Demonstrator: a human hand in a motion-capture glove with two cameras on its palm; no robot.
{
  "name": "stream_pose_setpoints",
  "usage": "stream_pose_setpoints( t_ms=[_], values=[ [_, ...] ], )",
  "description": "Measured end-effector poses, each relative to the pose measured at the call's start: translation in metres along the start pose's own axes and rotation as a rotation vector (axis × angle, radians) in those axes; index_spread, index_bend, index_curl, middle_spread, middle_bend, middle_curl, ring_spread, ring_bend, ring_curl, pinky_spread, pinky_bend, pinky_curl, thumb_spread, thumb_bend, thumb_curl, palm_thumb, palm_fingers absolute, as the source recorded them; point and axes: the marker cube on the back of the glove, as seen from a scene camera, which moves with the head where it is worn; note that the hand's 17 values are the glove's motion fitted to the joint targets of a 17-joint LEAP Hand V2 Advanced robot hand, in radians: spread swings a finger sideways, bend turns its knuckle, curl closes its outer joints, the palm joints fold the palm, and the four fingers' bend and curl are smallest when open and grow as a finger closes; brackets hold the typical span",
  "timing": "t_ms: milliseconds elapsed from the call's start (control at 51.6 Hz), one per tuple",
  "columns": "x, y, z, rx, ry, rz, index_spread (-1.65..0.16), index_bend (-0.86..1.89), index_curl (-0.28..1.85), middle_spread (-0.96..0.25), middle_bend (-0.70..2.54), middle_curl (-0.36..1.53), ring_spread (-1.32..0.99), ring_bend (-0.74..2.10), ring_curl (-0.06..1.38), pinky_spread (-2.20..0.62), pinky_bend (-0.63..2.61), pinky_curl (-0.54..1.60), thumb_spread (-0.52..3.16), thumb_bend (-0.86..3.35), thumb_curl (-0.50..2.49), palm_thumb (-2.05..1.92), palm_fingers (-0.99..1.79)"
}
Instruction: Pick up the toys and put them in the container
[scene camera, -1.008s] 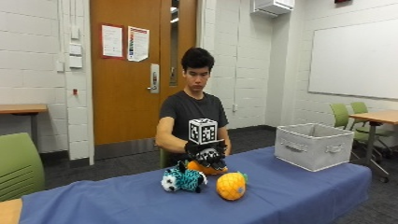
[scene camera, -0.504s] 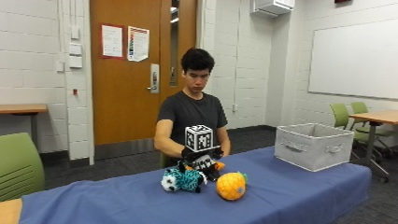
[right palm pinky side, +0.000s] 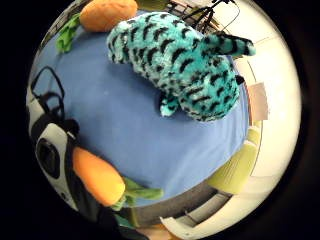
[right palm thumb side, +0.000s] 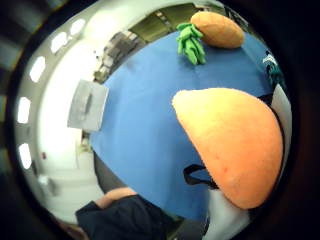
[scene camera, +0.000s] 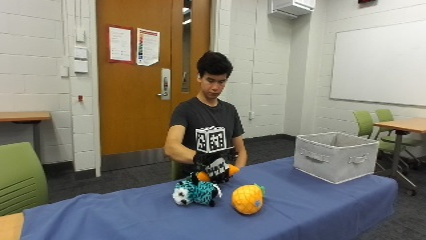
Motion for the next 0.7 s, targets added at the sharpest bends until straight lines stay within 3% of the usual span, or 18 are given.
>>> stream_pose_setpoints(
  t_ms=[136, 310, 581, 698],
  values=[
    [-0.002, -0.02, -0.016, -0.047, 0.024, -0.014, -0.32, 0.22, 0.54, -0.32, 0.65, 0.51, -0.46, 0.91, 0.44, -0.45, 0.58, 0.36, 1.2, 0.17, 0.48, 0.52, 1.39],
    [-0.032, -0.056, -0.06, -0.058, 0.061, 0.0, -0.33, 0.4, 0.62, -0.34, 0.88, 0.6, -0.4, 1.06, 0.5, -0.49, 0.61, 0.37, 1.1, 0.14, 0.55, 0.55, 1.44],
    [-0.122, -0.117, -0.15, 0.048, 0.084, -0.101, -0.3, 0.62, 0.76, -0.33, 1.04, 0.67, -0.37, 1.21, 0.54, -0.49, 0.71, 0.41, 0.98, 0.11, 0.66, 0.58, 1.34],
    [-0.192, -0.136, -0.189, 0.095, 0.072, -0.179, -0.29, 0.66, 0.8, -0.32, 1.07, 0.68, -0.36, 1.24, 0.54, -0.49, 0.74, 0.42, 0.95, 0.09, 0.71, 0.58, 1.3]
  ],
)
